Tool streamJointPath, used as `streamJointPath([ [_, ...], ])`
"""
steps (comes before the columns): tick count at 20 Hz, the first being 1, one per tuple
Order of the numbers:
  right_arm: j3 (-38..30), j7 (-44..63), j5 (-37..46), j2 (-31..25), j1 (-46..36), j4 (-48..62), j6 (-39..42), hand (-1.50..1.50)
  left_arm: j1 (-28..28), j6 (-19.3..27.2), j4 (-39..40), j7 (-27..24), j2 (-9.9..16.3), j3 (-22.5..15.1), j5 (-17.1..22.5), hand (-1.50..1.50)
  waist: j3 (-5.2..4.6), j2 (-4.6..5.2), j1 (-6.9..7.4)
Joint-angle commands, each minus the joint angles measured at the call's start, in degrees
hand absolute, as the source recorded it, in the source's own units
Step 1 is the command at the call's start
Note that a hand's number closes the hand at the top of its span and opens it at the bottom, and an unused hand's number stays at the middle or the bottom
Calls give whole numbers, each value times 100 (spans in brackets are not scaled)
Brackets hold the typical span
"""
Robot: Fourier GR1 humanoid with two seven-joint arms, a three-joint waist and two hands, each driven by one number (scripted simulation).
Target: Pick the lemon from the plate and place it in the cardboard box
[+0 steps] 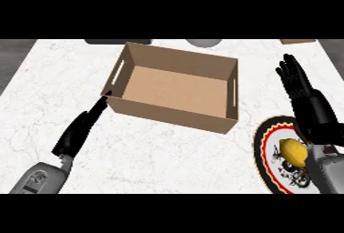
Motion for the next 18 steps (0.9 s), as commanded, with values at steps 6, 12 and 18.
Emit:
streamJointPath([
  [6,-922,-607,-1996,-328,-471,93,2004,-150,665,1116,-240,-634,35,1001,-206,0,39,75,148],
  [12,-1466,-1214,-923,-308,111,1539,942,-150,791,975,-433,-405,-113,1053,22,0,39,95,48],
  [18,-1242,-1779,-75,-1364,326,1646,1944,-150,1008,847,-325,-688,-192,1087,-92,0,28,79,-1],
])
